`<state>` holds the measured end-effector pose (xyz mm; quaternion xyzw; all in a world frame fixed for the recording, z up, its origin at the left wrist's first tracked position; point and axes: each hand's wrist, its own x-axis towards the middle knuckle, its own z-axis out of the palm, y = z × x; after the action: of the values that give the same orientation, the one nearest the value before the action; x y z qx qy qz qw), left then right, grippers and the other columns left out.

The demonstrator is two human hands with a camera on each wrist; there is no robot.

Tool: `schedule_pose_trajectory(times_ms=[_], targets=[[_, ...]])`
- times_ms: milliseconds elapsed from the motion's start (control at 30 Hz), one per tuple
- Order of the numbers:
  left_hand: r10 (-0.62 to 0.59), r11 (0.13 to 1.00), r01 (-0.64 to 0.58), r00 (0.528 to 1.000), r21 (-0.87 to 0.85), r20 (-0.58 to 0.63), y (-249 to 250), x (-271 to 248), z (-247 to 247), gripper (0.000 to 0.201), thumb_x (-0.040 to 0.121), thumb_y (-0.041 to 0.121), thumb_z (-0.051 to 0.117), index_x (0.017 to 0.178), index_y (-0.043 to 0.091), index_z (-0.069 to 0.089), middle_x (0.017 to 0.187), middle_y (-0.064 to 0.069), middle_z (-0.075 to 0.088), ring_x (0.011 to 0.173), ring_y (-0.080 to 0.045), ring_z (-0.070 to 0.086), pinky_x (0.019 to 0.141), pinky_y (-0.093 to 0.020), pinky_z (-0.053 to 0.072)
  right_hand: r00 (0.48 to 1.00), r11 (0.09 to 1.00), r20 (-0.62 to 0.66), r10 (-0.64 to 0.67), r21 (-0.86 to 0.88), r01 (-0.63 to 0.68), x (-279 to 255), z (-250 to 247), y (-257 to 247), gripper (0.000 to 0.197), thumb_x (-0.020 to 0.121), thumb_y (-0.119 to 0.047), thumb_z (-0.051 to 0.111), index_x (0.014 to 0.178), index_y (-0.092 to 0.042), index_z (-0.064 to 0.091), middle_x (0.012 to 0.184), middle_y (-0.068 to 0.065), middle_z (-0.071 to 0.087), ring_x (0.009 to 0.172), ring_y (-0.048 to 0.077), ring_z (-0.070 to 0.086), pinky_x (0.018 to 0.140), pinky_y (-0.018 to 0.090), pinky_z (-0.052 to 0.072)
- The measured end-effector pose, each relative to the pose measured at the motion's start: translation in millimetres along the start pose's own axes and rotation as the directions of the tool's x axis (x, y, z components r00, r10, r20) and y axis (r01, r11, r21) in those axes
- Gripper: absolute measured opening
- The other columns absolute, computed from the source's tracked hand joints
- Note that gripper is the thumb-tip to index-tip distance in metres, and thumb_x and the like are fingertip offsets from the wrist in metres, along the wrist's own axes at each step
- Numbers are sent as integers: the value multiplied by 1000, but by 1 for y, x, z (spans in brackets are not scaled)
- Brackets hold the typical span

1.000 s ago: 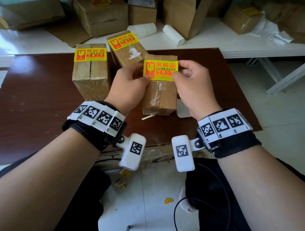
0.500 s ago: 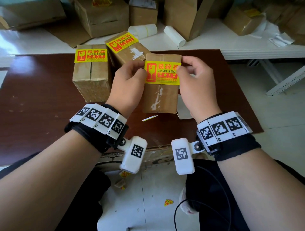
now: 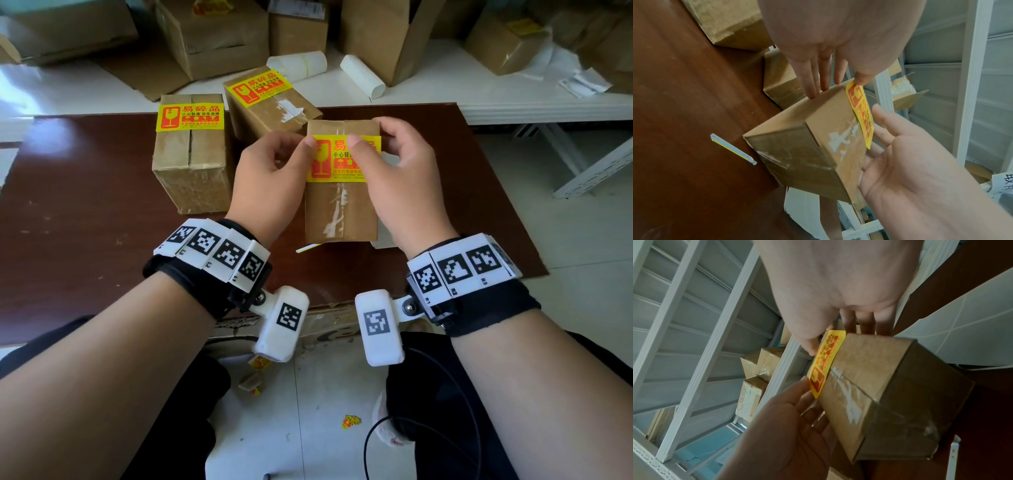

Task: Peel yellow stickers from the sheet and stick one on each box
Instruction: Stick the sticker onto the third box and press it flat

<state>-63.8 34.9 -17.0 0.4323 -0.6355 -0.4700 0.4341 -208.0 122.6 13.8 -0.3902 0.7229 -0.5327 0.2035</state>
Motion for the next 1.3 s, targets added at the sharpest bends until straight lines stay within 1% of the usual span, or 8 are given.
schedule_pose_trajectory(times_ms=[133,267,367,500,600,800,1000,1300], targets=[[-62,994,70,995,-85,83,2,3,3,32,103,39,56,93,20,81,98,-11,81,101,-32,77,93,-60,62,999,999,48,16,-39,-14,-1,-4,4,111,75,-60,93,167,-28,39,155,-10,60,138,4,61,118,38,53],[29,999,-35,987,38,157,11,8,4,27,100,28,56,99,23,83,94,3,82,95,-19,78,91,-53,63,996,994,82,45,-103,-37,-6,-14,4,137,68,-54,102,174,-36,17,163,-9,45,148,8,47,118,36,48],[168,944,-216,965,248,202,16,12,0,24,99,25,60,109,21,82,97,7,79,94,-10,74,89,-41,61,995,990,71,76,-127,-66,-8,-14,5,133,73,-45,100,174,-36,13,147,-15,42,136,3,49,106,31,50],[372,735,-442,897,514,239,11,34,-11,38,93,20,66,129,14,72,135,-5,70,128,-26,61,112,-36,47,994,984,60,92,-161,-81,-9,-16,1,128,79,-41,96,174,-37,11,154,-10,42,121,2,46,95,26,43],[239,695,-347,937,629,254,1,43,-17,54,89,7,67,143,13,63,144,-9,66,134,-32,59,112,-43,49,994,980,44,102,-179,-93,-10,-15,-2,127,80,-41,96,174,-37,12,153,-11,42,117,2,43,94,28,43],[244,732,-263,963,628,118,1,42,-24,47,87,-7,52,122,12,78,122,-14,76,117,-36,68,97,-39,54,994,974,33,101,-205,-92,-11,-14,-5,124,81,-43,96,174,-36,14,150,-11,42,111,1,44,79,16,42],[285,698,-268,955,665,85,-4,48,-24,34,86,3,63,117,4,74,117,-18,69,109,-36,64,85,-31,44,994,967,29,108,-236,-98,-15,-12,-7,122,81,-47,95,173,-35,16,159,-6,42,117,0,42,96,31,43],[273,608,-276,953,744,131,-10,64,-21,37,85,-8,67,117,6,80,121,-24,60,111,-46,59,87,-45,51,992,955,37,120,-277,-105,-16,-7,-10,123,80,-50,95,173,-34,17,158,-6,43,132,9,53,109,45,55]])
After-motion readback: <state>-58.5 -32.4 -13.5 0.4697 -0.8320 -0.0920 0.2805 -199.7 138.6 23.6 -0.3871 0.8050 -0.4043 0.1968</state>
